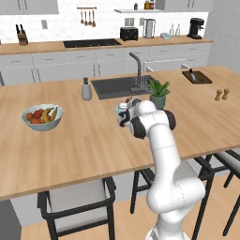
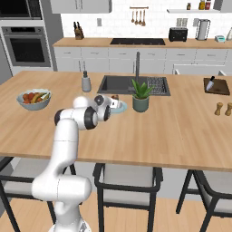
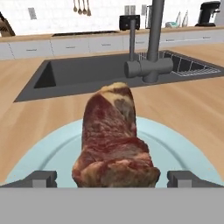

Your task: Pick up the knife from the drawer and place it on the cutting board. Then place the meat from the plate to the cutting board.

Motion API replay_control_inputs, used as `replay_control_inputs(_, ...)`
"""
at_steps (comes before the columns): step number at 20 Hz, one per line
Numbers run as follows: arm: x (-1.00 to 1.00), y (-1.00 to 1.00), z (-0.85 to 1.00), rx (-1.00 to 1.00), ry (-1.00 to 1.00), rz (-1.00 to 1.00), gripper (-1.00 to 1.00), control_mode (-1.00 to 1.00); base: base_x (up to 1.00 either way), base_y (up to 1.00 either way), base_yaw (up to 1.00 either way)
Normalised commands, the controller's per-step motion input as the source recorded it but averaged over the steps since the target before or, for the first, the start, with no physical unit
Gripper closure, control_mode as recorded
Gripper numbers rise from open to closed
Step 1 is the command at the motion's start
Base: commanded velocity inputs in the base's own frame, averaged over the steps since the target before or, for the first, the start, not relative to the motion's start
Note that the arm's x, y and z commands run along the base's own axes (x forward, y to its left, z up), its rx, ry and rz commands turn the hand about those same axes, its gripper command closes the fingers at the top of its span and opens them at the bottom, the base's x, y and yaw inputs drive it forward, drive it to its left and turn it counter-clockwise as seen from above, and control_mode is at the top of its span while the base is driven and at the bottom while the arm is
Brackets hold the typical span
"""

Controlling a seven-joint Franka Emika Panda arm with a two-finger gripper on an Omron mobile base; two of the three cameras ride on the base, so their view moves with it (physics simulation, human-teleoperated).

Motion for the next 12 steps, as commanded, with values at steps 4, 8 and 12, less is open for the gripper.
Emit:
replay_control_inputs(4, 0.1, -0.02, -0.19, 0.0, 0.0, 0.0, -1.0, -1.0, 0.0, 0.0, 0.0)
replay_control_inputs(8, 0.18, 0.0, -0.07, 0.0, 0.0, 0.0, 1.0, -1.0, 0.0, 0.0, 0.0)
replay_control_inputs(12, 0.05, -0.18, 0.0, 0.01, -0.05, 0.0, 1.0, -1.0, 0.0, 0.0, 0.0)
